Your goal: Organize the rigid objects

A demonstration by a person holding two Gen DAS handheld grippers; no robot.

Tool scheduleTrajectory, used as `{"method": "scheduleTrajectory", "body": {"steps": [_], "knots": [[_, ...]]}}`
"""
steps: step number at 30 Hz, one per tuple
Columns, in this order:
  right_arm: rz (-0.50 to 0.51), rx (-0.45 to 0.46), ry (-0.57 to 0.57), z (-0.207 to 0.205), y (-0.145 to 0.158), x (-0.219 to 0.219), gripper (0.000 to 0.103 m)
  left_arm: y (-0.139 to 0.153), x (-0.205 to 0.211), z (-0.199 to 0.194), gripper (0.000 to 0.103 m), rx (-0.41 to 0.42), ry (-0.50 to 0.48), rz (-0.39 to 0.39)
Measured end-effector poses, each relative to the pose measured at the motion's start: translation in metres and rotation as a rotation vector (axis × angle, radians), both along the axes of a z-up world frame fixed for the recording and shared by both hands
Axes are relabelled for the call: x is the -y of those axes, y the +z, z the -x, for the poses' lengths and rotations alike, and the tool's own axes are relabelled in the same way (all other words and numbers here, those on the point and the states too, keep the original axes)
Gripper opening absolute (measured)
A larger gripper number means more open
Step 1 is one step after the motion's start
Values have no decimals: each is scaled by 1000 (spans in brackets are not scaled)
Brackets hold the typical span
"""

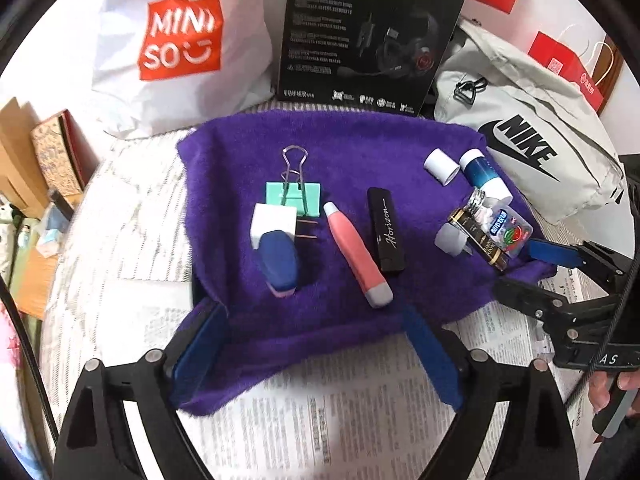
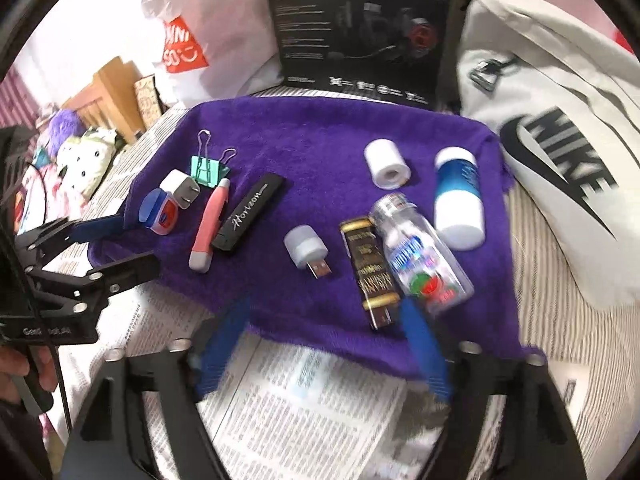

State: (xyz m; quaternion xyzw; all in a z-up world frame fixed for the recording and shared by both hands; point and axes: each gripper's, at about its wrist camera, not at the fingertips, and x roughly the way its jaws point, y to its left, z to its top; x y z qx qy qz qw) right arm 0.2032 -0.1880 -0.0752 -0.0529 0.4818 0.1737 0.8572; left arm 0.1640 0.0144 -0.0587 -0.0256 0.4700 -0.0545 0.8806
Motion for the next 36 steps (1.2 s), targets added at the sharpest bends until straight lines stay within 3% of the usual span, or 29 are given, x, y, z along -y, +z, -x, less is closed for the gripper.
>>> {"method": "scheduleTrajectory", "body": {"steps": [4, 9, 11, 22, 27, 36], "knots": [[-6, 3, -49, 16, 6, 10, 87, 11, -3, 17, 98, 28, 9, -12], [-29, 25, -128, 37, 15, 25, 95, 23, -2, 37, 100, 48, 8, -11], [-27, 20, -159, 42, 16, 30, 103, 28, -1, 46, 101, 58, 3, -4], [-54, 29, -242, 90, 26, 51, 103, 59, 11, 90, 103, 128, 7, -9], [-55, 26, -263, 110, 28, 58, 103, 66, 18, 106, 103, 148, 23, -47], [-36, 25, -282, 135, 32, 62, 103, 58, 25, 119, 103, 110, 24, -61]]}}
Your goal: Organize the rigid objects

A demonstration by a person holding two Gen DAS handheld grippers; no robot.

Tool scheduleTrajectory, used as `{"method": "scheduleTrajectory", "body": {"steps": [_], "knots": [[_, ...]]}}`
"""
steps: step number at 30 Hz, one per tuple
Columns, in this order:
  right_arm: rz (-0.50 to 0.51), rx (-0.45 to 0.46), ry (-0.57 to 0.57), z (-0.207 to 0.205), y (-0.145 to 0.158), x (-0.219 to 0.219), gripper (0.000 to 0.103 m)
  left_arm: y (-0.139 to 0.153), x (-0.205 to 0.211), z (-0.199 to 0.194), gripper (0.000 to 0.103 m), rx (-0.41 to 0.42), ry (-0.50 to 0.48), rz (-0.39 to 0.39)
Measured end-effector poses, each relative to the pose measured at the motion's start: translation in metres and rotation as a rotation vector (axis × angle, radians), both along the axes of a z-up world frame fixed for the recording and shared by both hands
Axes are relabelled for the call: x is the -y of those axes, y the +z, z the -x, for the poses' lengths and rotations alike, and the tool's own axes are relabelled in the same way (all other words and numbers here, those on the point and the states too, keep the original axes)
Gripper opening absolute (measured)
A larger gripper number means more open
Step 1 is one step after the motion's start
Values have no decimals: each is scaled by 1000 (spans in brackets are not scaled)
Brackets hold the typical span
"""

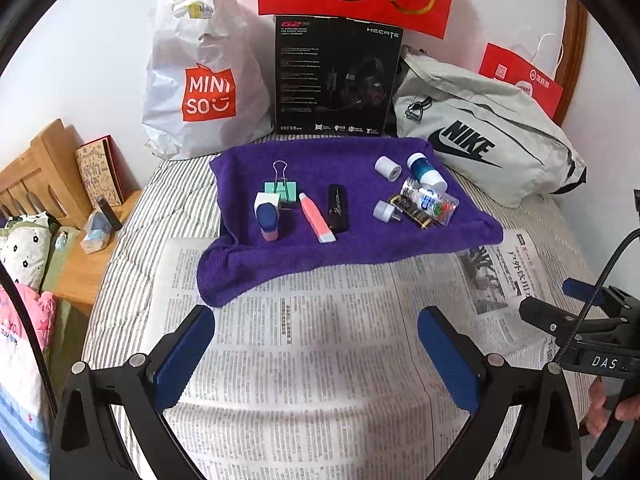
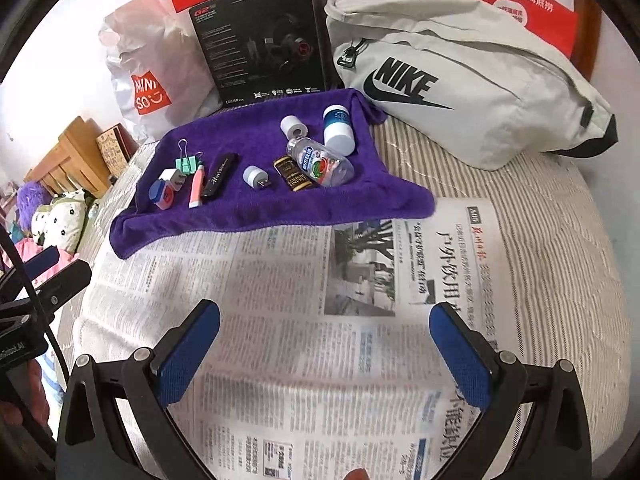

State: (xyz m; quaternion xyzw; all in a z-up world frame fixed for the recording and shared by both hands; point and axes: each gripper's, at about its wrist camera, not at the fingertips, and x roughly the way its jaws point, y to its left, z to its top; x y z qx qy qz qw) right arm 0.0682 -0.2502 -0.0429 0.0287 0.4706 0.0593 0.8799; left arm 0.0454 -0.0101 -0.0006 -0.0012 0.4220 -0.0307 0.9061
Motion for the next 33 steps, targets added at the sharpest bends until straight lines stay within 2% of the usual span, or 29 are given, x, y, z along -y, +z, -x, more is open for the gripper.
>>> {"method": "scheduleTrajectory", "body": {"steps": [3, 20, 33], "knots": [[27, 9, 2, 6, 3, -1, 103, -1, -2, 3, 103, -4, 1, -1], [32, 31, 13, 24, 14, -3, 103, 6, -15, 12, 103, 2, 21, 18], [48, 50, 18, 29, 19, -6, 103, 2, -10, 15, 103, -7, -1, 12]]}}
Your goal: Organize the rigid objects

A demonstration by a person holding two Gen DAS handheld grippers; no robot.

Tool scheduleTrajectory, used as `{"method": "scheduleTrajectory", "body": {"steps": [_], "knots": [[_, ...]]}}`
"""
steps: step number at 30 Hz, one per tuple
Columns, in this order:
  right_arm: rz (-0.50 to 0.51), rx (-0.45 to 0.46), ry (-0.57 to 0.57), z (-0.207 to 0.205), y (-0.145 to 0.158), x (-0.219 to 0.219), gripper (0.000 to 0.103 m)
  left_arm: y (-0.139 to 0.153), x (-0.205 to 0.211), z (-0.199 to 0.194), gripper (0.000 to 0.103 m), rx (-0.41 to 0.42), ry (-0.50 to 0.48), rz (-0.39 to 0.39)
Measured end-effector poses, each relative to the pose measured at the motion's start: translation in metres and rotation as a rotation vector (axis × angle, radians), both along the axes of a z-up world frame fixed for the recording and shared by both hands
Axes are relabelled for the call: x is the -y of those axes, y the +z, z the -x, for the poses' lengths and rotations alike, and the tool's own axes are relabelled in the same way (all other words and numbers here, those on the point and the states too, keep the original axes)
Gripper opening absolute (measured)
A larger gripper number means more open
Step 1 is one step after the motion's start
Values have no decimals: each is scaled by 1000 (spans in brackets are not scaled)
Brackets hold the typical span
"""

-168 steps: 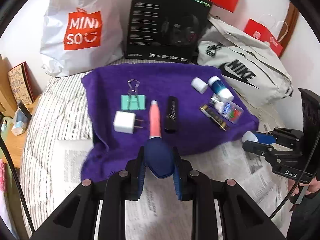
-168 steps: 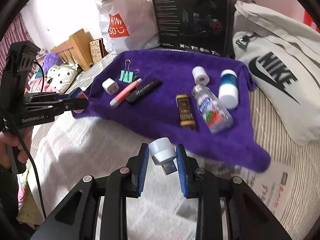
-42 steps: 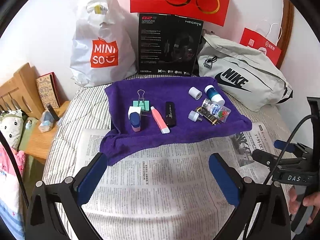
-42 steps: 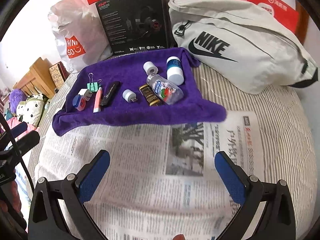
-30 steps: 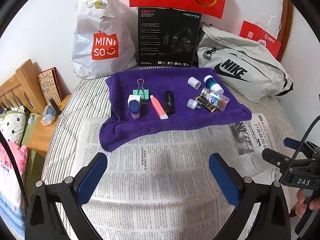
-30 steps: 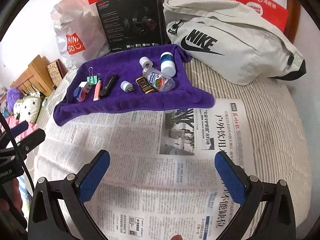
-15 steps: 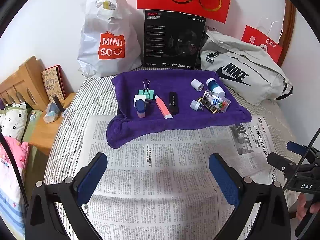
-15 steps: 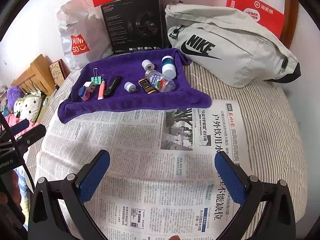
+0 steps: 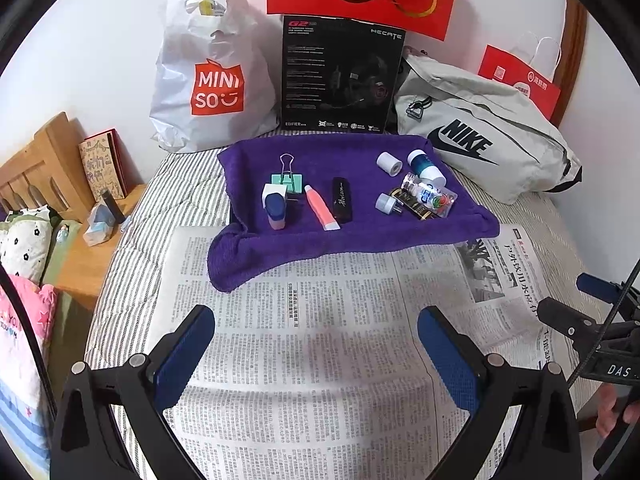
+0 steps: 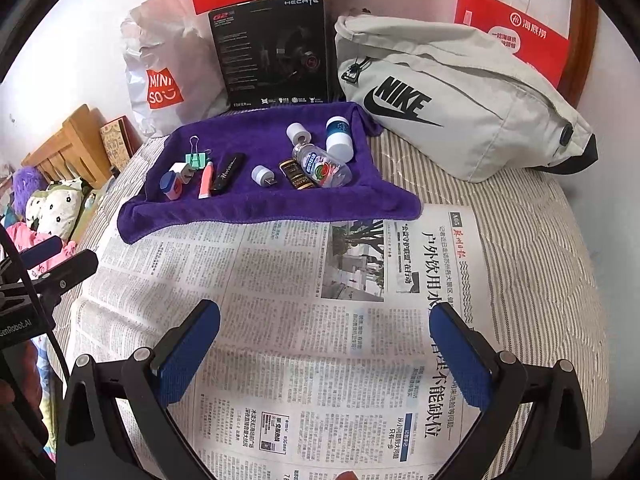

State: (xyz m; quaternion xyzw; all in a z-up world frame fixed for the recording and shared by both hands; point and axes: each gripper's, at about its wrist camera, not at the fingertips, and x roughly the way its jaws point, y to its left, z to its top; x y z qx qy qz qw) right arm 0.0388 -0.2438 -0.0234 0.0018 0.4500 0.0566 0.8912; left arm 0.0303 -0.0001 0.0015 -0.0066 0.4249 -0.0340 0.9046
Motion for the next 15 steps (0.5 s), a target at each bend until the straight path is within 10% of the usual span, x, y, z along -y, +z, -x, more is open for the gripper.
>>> {"method": "scheduleTrajectory", "body": {"steps": [15], "knots": [[-1, 16, 2, 4, 3, 1, 103, -2, 0, 0, 103, -7, -1, -3]]}}
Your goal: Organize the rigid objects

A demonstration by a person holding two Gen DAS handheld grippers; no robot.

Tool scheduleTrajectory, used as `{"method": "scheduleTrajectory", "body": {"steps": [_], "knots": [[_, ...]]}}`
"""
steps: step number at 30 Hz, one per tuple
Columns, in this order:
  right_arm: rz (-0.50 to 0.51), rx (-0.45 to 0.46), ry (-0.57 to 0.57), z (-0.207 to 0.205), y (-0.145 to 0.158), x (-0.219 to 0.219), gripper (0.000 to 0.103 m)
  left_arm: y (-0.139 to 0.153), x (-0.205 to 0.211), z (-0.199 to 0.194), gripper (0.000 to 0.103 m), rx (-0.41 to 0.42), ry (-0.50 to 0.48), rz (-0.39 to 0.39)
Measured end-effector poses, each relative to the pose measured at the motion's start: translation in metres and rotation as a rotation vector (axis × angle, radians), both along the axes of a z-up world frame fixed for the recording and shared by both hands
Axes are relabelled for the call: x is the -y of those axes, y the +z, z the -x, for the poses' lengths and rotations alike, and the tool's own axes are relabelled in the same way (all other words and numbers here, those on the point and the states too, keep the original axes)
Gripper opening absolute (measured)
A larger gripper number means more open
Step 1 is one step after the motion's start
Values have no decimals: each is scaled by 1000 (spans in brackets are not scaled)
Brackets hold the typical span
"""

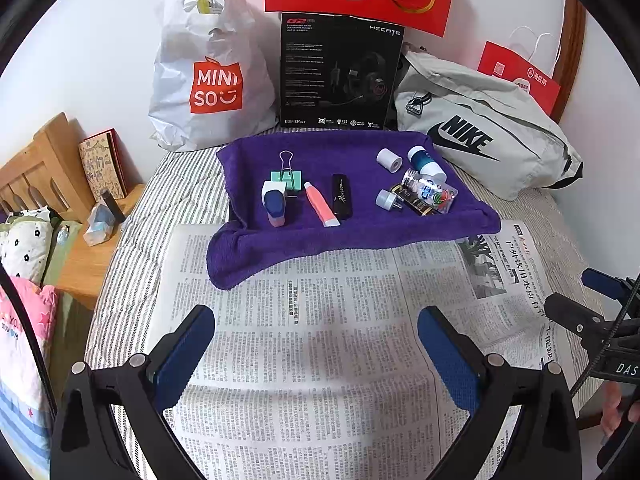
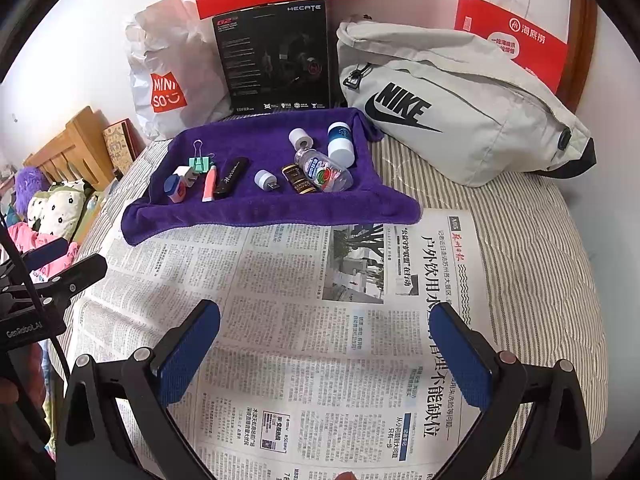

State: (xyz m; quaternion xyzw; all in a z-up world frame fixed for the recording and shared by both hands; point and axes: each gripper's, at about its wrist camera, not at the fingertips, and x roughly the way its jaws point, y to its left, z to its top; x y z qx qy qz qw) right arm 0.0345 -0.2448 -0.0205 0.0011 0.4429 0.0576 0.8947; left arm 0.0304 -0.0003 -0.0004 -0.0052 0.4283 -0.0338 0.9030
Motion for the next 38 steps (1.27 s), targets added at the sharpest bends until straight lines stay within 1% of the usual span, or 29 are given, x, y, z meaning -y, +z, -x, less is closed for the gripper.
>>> {"method": "scheduleTrajectory", "body": {"steps": [7, 27, 33, 38], "knots": [[11, 5, -1, 1, 0, -1, 103, -1, -2, -1, 103, -3, 3, 3], [3, 5, 0, 0, -2, 1, 103, -5, -6, -6, 103, -8, 12, 14], [-31, -9, 8, -5, -9, 2, 103, -7, -2, -12, 103, -4, 7, 31], [-2, -34, 2, -16, -26, 2, 103, -13, 1, -19, 103, 3, 8, 28]]}}
